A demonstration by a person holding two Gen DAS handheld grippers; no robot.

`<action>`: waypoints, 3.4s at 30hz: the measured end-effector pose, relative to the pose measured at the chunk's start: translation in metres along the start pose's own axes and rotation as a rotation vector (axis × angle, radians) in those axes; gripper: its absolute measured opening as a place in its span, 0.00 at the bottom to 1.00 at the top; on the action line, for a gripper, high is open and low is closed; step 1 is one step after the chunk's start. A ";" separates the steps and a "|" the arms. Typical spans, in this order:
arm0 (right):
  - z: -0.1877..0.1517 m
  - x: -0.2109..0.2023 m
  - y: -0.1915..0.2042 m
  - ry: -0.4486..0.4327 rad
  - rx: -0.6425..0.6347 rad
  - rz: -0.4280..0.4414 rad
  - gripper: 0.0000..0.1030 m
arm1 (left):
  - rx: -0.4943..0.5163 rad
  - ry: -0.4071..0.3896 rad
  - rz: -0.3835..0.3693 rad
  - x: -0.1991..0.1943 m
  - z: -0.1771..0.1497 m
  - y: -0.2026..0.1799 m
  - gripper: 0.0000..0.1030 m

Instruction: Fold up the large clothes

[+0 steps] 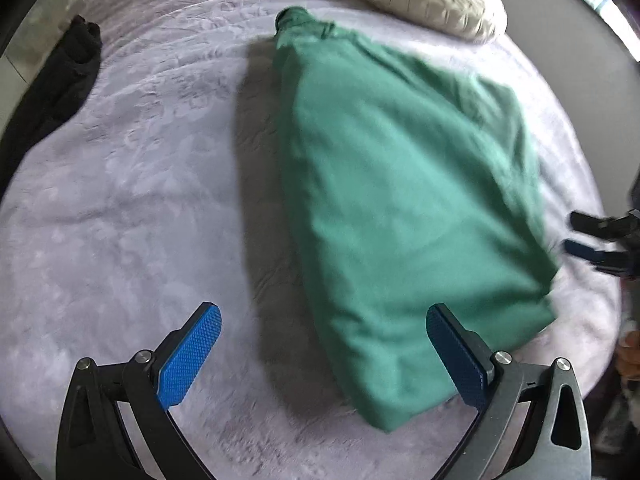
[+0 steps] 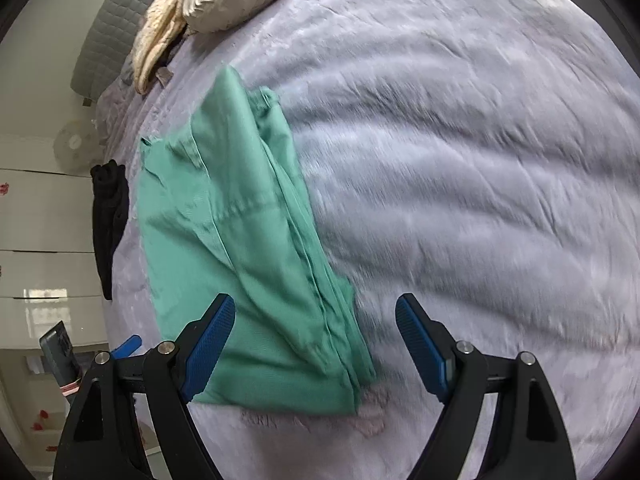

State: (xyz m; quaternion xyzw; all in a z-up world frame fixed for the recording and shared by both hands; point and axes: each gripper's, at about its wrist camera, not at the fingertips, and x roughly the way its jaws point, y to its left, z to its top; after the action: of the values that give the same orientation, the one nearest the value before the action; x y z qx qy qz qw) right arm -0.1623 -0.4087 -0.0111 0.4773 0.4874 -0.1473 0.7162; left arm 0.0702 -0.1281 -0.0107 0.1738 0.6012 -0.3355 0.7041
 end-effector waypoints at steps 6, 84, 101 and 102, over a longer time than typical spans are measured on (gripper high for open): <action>0.038 0.022 0.005 0.031 -0.028 0.108 0.83 | -0.071 0.047 -0.132 0.025 0.015 0.025 1.00; -0.083 0.164 0.142 0.101 -0.012 -0.085 0.04 | 0.003 -0.039 0.032 -0.028 -0.099 0.192 0.54; -0.232 0.090 0.216 0.288 -0.349 -0.078 0.04 | 0.250 0.123 -0.090 -0.071 -0.238 0.163 0.54; -0.238 0.095 0.209 0.303 -0.343 -0.119 0.04 | 0.228 0.125 -0.097 -0.068 -0.244 0.167 0.54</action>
State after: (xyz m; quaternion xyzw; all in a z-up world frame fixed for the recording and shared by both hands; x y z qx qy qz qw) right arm -0.1085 -0.0830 0.0059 0.3359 0.6344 -0.0308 0.6955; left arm 0.0020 0.1669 -0.0249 0.2438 0.6095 -0.4240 0.6240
